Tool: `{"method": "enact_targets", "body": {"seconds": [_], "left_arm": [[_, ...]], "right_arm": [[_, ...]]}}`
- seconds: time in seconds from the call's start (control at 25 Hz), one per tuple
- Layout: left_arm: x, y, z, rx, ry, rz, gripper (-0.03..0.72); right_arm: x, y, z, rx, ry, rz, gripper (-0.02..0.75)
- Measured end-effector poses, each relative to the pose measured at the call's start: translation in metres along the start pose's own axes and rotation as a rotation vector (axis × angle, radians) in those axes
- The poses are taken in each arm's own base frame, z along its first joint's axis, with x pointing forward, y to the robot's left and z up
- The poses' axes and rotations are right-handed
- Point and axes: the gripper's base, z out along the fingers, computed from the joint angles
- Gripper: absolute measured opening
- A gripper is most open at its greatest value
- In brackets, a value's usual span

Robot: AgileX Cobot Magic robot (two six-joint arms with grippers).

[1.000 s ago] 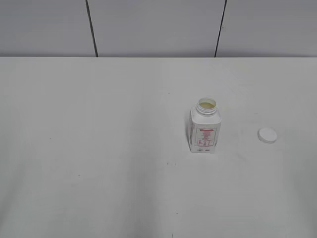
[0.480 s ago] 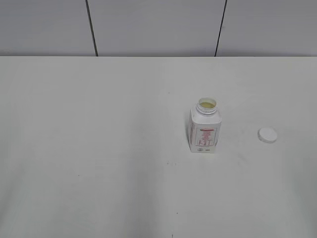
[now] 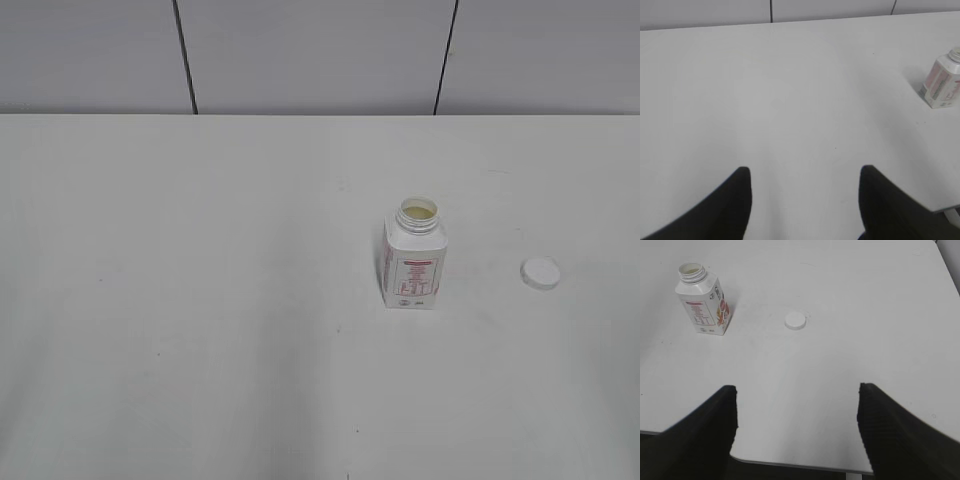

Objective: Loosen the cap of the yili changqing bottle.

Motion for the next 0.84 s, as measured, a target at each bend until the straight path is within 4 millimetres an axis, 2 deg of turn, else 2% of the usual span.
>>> {"method": "enact_targets", "body": {"seconds": [0.36,0.84], "left_arm": [[-0.0002,-0.001,0.0005,-0.105,-0.002,-0.05,0.428],[-0.0002,-0.001,0.0005,-0.112,-0.002,-0.053,0.428]], "right_arm": [[0.0,0.0,0.0,0.0,0.0,0.0,0.586],[0.0,0.0,0.0,0.0,0.0,0.001,0.586]]}}
